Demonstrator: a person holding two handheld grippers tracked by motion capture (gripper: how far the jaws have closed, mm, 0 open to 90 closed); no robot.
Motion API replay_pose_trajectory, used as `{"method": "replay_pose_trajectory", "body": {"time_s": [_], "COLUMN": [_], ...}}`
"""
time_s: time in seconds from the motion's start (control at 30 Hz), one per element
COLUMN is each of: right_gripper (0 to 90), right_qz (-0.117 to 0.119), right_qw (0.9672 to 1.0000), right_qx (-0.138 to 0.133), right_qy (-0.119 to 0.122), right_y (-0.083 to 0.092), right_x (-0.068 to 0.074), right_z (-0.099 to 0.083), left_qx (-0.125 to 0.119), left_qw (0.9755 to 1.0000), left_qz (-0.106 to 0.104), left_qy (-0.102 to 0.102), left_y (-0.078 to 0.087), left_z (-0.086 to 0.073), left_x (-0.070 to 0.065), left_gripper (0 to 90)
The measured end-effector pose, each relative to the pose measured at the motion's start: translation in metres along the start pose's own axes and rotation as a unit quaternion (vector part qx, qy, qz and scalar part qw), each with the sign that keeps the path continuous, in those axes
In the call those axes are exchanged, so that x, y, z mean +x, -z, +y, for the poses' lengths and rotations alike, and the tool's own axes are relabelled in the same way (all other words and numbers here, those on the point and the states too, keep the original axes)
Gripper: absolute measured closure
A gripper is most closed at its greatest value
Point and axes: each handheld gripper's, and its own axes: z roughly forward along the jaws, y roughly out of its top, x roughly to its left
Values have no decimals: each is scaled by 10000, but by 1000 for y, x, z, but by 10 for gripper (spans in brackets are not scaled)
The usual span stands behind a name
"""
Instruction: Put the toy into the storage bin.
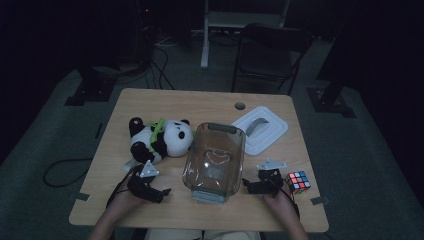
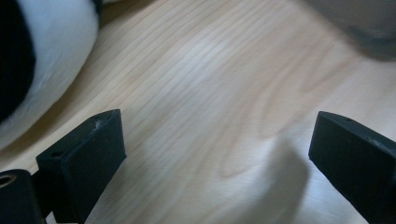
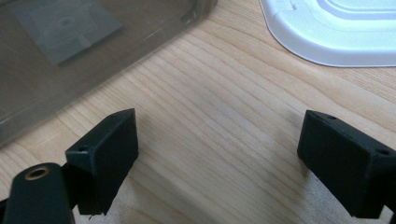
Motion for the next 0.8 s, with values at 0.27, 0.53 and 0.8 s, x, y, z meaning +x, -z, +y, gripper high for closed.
{"method": "replay_pose_trajectory", "body": {"time_s": [0.27,0.53,0.8], "right_gripper": [120,120,120], "right_qz": [0,0,1], "right_qw": [10000,10000,10000], "right_qx": [1,0,1], "right_qy": [0,1,-3], "right_y": [0,0,0], "right_x": [0,0,0], "right_z": [0,0,0], "left_qx": [-375,-630,-873], "left_qw": [9992,9972,9947], "left_qz": [70,204,410], "left_qy": [-145,-343,-358], "left_y": [29,54,64], "left_z": [19,48,78], "left_x": [-4,2,23], "left_gripper": [45,49,50]}}
